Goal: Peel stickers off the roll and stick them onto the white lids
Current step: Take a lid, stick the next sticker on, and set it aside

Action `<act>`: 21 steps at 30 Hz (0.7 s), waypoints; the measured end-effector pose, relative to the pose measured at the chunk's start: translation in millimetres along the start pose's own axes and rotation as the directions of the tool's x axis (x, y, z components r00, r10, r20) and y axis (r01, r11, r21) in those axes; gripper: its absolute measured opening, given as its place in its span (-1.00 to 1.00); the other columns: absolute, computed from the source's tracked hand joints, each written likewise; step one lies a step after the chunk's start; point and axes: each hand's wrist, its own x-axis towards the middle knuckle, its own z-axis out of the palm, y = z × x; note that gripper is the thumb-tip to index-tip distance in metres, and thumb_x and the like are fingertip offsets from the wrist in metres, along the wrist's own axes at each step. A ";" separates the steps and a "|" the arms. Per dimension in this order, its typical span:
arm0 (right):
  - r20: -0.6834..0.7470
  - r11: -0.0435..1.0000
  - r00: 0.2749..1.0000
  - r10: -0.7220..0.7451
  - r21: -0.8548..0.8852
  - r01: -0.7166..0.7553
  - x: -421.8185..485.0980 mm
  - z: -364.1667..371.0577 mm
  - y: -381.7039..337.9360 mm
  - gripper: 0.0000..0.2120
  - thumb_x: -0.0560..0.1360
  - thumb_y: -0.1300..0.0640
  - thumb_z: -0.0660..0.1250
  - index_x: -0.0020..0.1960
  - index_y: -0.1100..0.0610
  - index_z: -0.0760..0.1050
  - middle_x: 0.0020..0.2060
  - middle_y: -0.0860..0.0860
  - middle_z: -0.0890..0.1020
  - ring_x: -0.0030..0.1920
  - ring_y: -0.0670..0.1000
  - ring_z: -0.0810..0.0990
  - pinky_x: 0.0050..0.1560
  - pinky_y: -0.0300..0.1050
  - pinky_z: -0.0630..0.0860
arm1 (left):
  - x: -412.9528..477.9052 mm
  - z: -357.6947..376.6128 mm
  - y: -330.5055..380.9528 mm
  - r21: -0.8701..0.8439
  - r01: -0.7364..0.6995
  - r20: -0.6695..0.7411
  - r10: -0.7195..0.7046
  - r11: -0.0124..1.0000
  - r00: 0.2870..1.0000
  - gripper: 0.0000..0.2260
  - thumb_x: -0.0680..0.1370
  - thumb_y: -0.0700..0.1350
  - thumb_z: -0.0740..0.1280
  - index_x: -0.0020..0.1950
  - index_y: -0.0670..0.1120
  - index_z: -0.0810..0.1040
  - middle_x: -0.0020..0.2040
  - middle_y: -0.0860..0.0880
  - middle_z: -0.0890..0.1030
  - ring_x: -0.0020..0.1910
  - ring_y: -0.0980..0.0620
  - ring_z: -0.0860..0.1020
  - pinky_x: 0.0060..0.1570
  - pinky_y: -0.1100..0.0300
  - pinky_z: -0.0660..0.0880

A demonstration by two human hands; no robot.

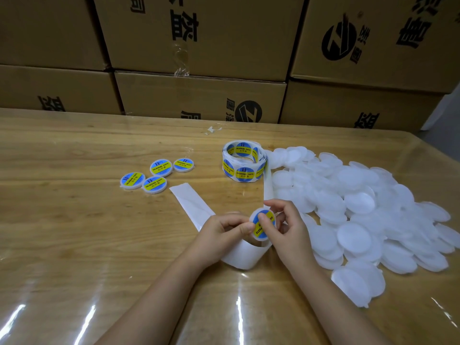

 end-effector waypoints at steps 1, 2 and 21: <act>0.009 1.000 1.000 -0.007 -0.010 0.007 -0.3 0.1 0.4 -0.78 0.41 0.09 0.43 0.00 -0.11 0.49 -0.20 -0.05 0.49 -0.33 -0.12 0.42 -0.26 -0.35 0.41 | 0.1 -0.3 0.2 0.001 0.001 -0.005 -0.001 1.000 1.000 -0.78 0.52 -0.24 0.33 -0.27 0.02 0.60 -0.34 0.20 0.57 -0.27 0.26 0.49 -0.15 0.42 0.36; 0.014 1.000 1.000 -0.008 -0.015 0.008 -0.5 0.3 0.5 -0.78 0.38 0.02 0.41 0.00 -0.12 0.49 -0.17 -0.04 0.50 -0.32 -0.12 0.43 -0.25 -0.36 0.41 | 0.1 -0.6 0.3 -0.002 0.000 -0.013 0.000 1.000 1.000 -0.77 0.52 -0.24 0.34 -0.27 0.04 0.60 -0.34 0.19 0.57 -0.27 0.26 0.49 -0.15 0.42 0.36; 0.085 0.997 0.996 0.029 0.070 -0.035 0.1 -0.1 1.0 -0.54 0.46 0.32 0.37 0.16 -0.18 0.46 -0.26 0.00 0.48 -0.37 -0.14 0.35 -0.27 -0.32 0.39 | 5.8 -3.0 -7.6 -0.176 0.053 -0.151 -0.081 0.983 0.985 -0.90 0.53 -0.21 0.33 -0.04 -0.07 0.62 -0.26 0.09 0.65 -0.24 0.19 0.57 -0.14 0.36 0.47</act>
